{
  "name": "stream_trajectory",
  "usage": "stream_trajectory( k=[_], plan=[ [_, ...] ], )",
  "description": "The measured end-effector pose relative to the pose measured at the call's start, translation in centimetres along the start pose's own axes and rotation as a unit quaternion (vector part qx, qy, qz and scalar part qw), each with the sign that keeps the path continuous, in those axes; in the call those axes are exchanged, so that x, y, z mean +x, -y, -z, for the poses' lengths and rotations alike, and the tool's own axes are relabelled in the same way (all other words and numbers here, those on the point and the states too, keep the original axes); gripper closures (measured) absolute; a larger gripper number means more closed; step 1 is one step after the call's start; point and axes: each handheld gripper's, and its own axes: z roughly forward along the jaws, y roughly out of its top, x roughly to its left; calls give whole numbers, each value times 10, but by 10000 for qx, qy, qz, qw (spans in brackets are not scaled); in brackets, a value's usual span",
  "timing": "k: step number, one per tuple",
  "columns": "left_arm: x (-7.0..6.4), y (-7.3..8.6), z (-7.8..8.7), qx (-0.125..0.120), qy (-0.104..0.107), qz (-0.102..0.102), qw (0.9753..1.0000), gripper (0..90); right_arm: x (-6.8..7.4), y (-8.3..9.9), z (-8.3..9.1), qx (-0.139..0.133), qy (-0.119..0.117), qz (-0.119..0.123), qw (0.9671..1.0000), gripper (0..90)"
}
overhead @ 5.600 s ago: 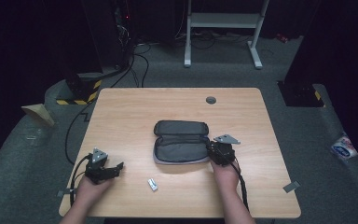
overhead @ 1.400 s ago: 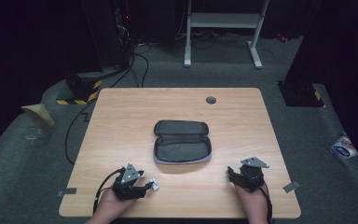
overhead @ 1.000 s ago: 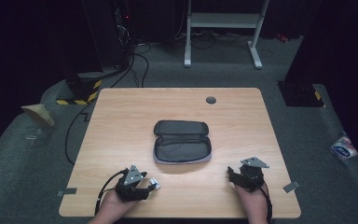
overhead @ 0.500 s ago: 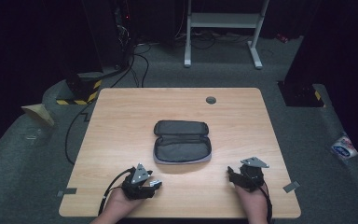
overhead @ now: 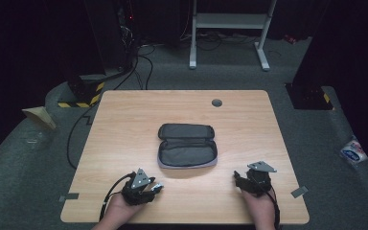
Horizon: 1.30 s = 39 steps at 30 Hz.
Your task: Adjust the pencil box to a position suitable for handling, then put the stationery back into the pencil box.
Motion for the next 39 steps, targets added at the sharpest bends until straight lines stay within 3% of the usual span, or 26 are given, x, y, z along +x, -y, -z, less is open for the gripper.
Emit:
stream_trajectory(
  k=[5, 7, 14, 24, 30, 39],
  plan=[
    [8, 3, 4, -1, -109, 48, 9999, 582, 0, 0, 0, -1, -1, -1, 10000, 279],
    [15, 5, 6, -2, -239, 250, 9994, 582, 0, 0, 0, 0, -1, -1, 10000, 279],
    [29, 11, 11, -6, -457, 443, 9980, 635, 0, 0, 0, 0, -1, -2, 10000, 279],
    [30, 12, 13, -13, -522, 413, 9978, 726, 0, 0, 0, -1, 0, -1, 10000, 279],
    [30, 8, 19, -290, -592, 464, 9967, 729, 0, 0, 0, -1, -1, -2, 10000, 279],
    [33, 5, 24, -519, -695, 536, 9948, 729, 0, 0, 0, -6, 5, -1, 10000, 279]
  ],
)
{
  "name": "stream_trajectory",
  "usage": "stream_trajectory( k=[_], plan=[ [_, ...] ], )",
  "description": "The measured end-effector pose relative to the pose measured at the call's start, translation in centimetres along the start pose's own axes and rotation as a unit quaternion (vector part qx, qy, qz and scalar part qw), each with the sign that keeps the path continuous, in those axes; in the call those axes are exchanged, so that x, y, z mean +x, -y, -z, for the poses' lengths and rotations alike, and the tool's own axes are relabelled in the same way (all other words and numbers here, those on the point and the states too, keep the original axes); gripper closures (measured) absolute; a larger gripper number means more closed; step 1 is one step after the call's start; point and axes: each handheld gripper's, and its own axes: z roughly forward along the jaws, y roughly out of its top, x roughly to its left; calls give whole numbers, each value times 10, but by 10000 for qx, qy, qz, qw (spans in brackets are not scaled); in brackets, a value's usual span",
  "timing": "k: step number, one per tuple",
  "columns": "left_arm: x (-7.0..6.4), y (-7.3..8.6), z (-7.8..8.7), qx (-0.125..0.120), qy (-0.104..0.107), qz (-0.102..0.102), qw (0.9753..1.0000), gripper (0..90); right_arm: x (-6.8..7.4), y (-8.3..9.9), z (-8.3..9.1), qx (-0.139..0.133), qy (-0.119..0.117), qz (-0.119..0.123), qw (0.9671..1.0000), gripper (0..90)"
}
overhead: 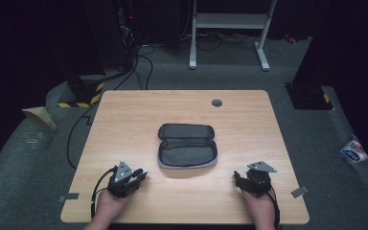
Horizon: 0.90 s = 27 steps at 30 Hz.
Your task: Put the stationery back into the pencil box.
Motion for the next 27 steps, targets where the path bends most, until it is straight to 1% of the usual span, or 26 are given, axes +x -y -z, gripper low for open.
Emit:
stream_trajectory(
  k=[3, 7, 9, 11, 12, 13, 14, 17, 20, 27],
  plan=[
    [0, -1, 0, -50, 20, 48, 10000, 729, 0, 0, 0, 5, -4, 7, 10000, 279],
    [-1, -3, -1, -69, 21, 45, 10000, 729, 0, 0, 0, 3, -7, 10, 10000, 279],
    [-2, -6, 0, -132, 30, 107, 9999, 729, 0, 0, 0, -3, 1, 7, 10000, 279],
    [-1, -7, 0, -139, 32, 100, 9998, 729, 0, 0, 0, 0, 0, 0, 10000, 279],
    [-1, -8, 0, -163, 38, 144, 9998, 729, 0, 0, 0, 0, -3, 1, 10000, 279],
    [-1, -9, 0, -177, 45, 135, 9997, 729, 0, 0, 0, 6, -6, 1, 10000, 279],
    [-1, -10, 0, -192, 67, 178, 9996, 729, 0, 0, 0, 6, -6, 1, 10000, 279],
    [-1, -13, 0, -225, 89, 220, 9995, 728, 0, 0, 0, 7, -6, 0, 10000, 279],
    [-1, -17, 0, -234, 51, 144, 9996, 729, 0, 0, 0, 6, -7, 0, 10000, 280],
    [0, -29, 2, -322, 47, 275, 9991, 729, 0, 0, 0, 4, -17, -6, 10000, 280]
  ],
)
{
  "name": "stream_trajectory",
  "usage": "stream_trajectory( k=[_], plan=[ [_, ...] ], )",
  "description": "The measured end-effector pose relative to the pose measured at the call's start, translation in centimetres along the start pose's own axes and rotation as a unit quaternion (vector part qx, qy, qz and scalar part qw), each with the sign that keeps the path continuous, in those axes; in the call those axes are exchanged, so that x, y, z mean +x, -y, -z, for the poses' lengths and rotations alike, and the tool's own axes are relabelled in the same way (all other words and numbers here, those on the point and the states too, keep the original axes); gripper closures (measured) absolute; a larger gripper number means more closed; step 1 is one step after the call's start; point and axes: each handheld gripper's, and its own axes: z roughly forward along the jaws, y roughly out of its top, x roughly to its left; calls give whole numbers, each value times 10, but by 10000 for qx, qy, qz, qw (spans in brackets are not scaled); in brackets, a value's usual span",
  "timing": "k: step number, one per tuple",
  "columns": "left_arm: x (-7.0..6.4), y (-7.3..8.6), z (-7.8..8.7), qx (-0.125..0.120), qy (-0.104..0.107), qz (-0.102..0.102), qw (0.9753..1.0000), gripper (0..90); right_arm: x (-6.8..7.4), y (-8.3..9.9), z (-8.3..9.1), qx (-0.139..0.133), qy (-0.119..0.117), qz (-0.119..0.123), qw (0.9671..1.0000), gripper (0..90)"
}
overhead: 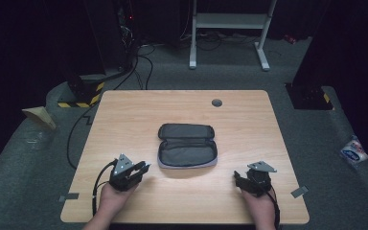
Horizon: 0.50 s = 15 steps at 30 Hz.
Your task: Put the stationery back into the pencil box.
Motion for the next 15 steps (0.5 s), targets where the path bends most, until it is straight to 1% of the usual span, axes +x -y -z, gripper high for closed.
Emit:
stream_trajectory(
  k=[2, 3, 4, 7, 13, 15],
  plan=[
    [0, -4, 0, -28, -14, -20, 10000, 729, 0, 0, 0, -5, -12, 19, 10000, 280],
    [0, -9, 0, -76, -20, 1, 10000, 729, 0, 0, 0, -9, -24, 41, 10000, 280],
    [0, -9, 0, -76, -20, 1, 10000, 729, 0, 0, 0, 1, -35, 69, 10000, 280],
    [3, -18, 2, -151, -17, 47, 9999, 729, 0, 0, 0, -9, -41, 76, 10000, 280],
    [6, -32, 6, -297, -29, 58, 9995, 729, 0, 0, 0, -2, -55, 84, 10000, 280],
    [8, -37, 7, -328, -47, -3, 9995, 728, 0, 0, 0, -3, -55, 87, 9999, 280]
  ],
)
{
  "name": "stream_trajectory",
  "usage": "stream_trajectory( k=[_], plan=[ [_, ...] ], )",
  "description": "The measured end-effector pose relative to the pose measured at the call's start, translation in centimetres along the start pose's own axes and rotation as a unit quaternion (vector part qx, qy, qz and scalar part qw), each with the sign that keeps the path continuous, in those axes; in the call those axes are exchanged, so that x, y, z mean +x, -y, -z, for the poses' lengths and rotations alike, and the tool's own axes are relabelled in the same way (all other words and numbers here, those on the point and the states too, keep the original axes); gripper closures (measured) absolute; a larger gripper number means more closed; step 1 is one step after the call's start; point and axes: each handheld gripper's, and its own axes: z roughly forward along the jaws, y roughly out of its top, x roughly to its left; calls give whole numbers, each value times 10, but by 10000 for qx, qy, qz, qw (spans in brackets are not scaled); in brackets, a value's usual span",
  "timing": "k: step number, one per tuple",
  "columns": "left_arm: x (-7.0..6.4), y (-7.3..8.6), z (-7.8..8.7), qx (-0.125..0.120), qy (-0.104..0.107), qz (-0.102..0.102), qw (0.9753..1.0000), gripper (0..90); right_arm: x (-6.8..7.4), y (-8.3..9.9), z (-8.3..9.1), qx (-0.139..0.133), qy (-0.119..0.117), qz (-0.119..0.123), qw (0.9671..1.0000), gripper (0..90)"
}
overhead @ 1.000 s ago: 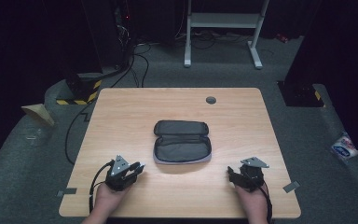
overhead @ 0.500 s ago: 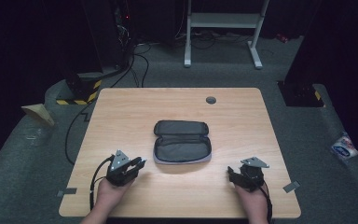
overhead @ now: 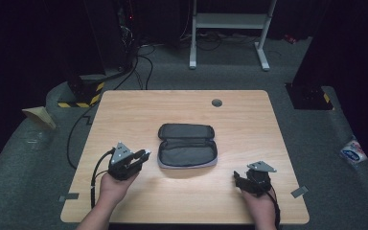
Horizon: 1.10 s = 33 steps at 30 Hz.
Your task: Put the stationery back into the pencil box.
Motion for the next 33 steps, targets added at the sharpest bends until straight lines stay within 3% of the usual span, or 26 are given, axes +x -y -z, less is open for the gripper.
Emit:
stream_trajectory(
  k=[17, 33],
  plan=[
    [1, -22, -4, -137, 73, -82, 9998, 728, 0, 0, 0, -9, 13, 9, 10000, 281],
    [-12, -37, -33, 39, 340, -160, 9993, 729, 1, 0, 0, 1, 36, -43, 10000, 283]
  ],
)
